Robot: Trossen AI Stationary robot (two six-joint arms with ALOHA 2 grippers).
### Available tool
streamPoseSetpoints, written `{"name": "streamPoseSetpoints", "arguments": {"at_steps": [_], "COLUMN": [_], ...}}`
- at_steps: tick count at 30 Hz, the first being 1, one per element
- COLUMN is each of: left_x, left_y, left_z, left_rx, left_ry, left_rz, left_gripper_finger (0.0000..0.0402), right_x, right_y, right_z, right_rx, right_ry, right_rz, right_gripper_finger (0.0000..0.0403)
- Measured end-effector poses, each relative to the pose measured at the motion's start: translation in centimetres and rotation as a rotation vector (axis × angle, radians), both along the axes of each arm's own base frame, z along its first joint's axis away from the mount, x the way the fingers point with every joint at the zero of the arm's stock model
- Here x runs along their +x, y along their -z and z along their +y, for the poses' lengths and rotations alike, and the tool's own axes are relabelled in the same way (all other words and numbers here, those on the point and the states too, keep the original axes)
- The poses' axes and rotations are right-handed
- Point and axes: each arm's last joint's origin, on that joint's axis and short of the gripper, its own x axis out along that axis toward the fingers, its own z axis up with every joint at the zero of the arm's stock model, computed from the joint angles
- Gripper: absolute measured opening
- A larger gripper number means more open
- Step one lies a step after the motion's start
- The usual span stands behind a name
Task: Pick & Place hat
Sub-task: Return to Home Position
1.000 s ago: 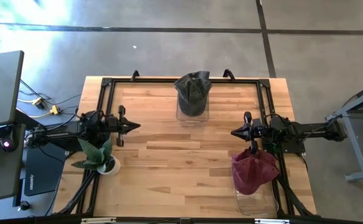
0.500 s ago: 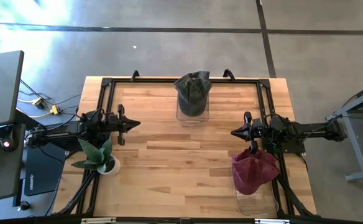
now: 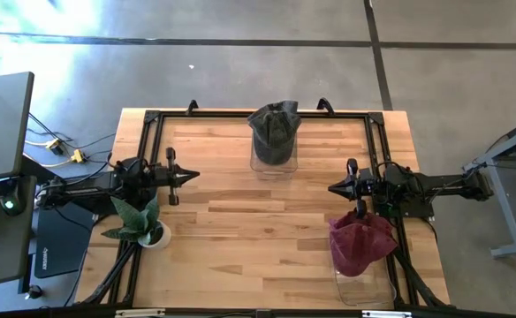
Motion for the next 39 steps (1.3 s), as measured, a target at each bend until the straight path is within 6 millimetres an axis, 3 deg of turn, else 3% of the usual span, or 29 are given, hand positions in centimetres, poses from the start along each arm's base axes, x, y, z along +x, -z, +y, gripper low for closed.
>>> {"name": "streamPoseSetpoints", "arguments": {"at_steps": [25,39], "left_x": [0.1,0.1], "left_y": [0.0,0.0], "left_z": [-1.8,-1.8], "left_rx": [0.013,0.013], "left_ry": [0.201,0.196], "left_rz": [0.001,0.002], "left_gripper_finger": [0.0001,0.0001], "right_x": [0.0,0.0], "right_y": [0.0,0.0], "right_z": [0.0,0.0], "right_rx": [0.000,0.000], "right_ry": [0.000,0.000], "right_rz": [0.000,0.000], "right_gripper_finger": [0.0012,0.0012]}}
